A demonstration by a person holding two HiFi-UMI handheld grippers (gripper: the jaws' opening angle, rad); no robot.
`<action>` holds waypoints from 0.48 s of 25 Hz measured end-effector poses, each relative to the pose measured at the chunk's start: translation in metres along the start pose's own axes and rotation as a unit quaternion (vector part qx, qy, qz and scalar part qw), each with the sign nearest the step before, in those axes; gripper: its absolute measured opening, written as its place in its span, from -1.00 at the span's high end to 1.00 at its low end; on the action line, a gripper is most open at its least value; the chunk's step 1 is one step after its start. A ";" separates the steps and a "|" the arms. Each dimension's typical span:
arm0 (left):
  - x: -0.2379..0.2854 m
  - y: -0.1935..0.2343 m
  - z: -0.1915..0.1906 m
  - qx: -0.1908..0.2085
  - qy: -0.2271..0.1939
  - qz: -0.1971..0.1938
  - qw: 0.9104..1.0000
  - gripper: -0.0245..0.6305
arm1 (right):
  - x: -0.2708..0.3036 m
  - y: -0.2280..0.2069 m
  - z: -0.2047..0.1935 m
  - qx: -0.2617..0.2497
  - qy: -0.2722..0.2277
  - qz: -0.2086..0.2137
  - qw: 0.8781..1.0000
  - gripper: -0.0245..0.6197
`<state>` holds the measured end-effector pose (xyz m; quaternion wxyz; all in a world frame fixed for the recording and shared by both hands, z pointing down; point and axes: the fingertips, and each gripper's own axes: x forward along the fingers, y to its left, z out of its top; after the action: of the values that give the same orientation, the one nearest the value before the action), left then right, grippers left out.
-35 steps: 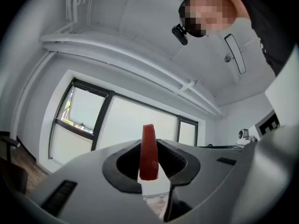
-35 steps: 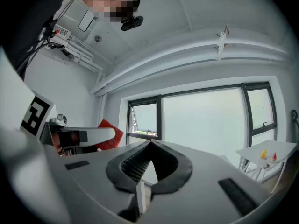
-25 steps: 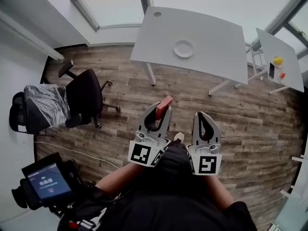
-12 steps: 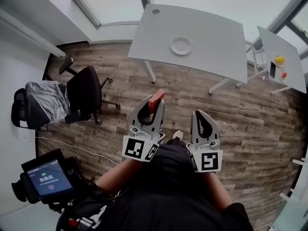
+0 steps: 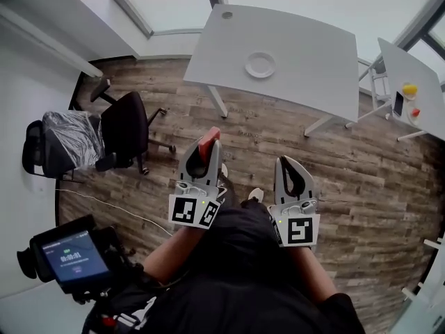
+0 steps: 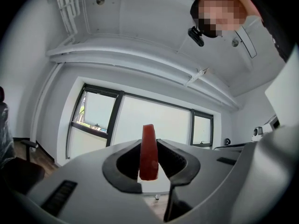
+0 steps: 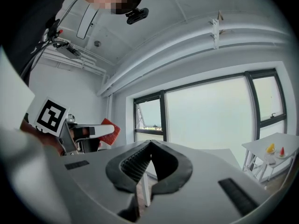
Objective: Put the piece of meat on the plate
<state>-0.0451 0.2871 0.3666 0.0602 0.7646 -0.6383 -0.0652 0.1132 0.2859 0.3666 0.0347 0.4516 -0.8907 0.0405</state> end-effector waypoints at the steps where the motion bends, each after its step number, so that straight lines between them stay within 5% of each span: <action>1: 0.002 0.003 0.000 0.000 0.001 0.002 1.000 0.63 | 0.002 0.001 0.001 0.004 0.001 0.002 1.000 0.91; 12: 0.026 -0.024 0.003 0.003 -0.001 -0.026 1.000 0.63 | 0.004 -0.007 -0.007 0.005 0.004 0.028 1.000 0.91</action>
<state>-0.0179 0.2661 0.3589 0.0554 0.7809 -0.6187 -0.0661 0.1168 0.2792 0.3738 0.0346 0.4262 -0.9027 0.0478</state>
